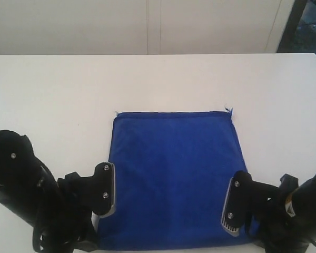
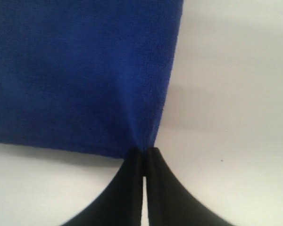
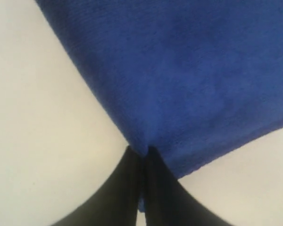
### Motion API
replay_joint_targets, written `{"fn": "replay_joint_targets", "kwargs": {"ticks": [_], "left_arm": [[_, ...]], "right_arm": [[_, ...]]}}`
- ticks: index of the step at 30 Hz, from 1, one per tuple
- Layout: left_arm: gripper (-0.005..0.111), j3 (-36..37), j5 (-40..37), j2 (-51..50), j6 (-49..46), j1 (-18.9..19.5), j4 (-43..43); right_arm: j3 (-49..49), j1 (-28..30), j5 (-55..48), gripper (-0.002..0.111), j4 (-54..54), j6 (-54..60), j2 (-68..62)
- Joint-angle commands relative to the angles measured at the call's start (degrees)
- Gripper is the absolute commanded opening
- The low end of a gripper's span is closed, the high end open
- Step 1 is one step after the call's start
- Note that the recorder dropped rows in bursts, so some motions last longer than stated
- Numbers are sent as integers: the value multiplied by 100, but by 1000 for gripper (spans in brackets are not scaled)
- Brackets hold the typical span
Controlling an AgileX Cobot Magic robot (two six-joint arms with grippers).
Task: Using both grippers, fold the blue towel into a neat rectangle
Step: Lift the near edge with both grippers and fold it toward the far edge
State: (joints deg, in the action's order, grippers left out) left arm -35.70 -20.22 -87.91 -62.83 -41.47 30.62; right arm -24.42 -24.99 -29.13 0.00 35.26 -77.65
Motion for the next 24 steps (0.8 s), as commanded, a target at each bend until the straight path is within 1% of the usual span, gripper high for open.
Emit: {"fn": "replay_joint_targets", "kwargs": {"ticks": [1,5,9,13,15,18,24], "left_arm": [[0,28,-518,480,159,-43,66],[0,7,-489,840,427,-43,66],[0,-288,-393,1062,729,-32,55],[0,-748,-106,1018,1509,-32,29],[0,-962,-65,979,1750,-32,-37],[0,-1262,176,900,2349,-7,-434],[0,-1508,350,514,2915,428,-546]], "right_arm": [[-35,34,-518,0,100,61,600],[-95,34,-518,0,127,61,1140],[-312,34,-530,0,101,-2,1425],[-552,34,-337,0,-426,-905,1365],[-682,46,-253,0,-916,-1345,1288],[-866,46,-210,0,-1546,-2013,1070],[-1158,46,-46,0,-2429,-3003,441]]}}
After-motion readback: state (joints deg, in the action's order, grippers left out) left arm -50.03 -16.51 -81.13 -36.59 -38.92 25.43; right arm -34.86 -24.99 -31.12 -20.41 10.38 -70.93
